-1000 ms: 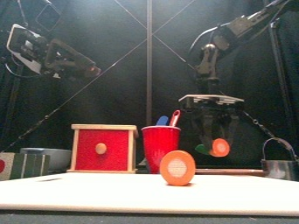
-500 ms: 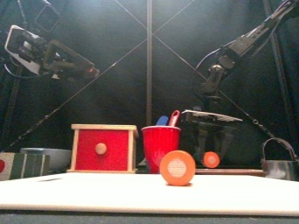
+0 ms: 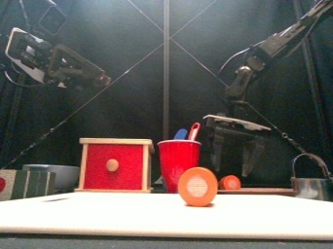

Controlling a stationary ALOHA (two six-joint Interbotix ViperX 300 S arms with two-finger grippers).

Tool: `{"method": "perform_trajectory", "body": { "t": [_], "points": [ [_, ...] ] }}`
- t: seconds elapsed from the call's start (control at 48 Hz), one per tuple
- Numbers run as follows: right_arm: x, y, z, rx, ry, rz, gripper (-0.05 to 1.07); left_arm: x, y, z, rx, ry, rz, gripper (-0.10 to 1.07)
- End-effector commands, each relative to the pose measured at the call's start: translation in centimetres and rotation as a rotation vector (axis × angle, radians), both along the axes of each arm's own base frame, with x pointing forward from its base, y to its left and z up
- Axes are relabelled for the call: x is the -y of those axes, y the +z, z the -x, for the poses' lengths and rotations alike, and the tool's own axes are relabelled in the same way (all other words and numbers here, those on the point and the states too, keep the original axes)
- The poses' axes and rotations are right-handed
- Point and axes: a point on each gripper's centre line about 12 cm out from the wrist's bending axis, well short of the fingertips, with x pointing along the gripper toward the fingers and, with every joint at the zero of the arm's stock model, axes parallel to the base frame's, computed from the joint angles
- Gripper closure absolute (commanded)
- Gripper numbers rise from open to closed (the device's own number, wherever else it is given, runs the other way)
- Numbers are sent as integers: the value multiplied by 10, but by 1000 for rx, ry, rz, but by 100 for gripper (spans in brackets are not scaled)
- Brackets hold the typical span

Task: Put carrot top and bottom onto plate

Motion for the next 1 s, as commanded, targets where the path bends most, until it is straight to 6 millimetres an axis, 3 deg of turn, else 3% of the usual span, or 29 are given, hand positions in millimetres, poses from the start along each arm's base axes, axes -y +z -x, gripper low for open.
{"method": "perform_trajectory", "body": {
  "t": [0.0, 0.229, 0.479, 0.667, 0.979],
  "points": [
    [-26, 24, -11, 75, 28, -37, 4, 0, 5, -3, 17, 2, 1, 25],
    [-98, 16, -38, 60, 15, -180, 4, 0, 5, -3, 18, 2, 3, 25],
    [-152, 15, -67, 64, -44, -264, 4, -1, 3, -1, 12, 6, 4, 25],
    [-165, 1, -83, 44, -83, -268, 4, -2, 1, 2, 9, 11, 3, 25],
    [-166, -23, -104, 2, -81, -233, 4, -2, 9, 10, 44, 10, 3, 25]
  ]
}}
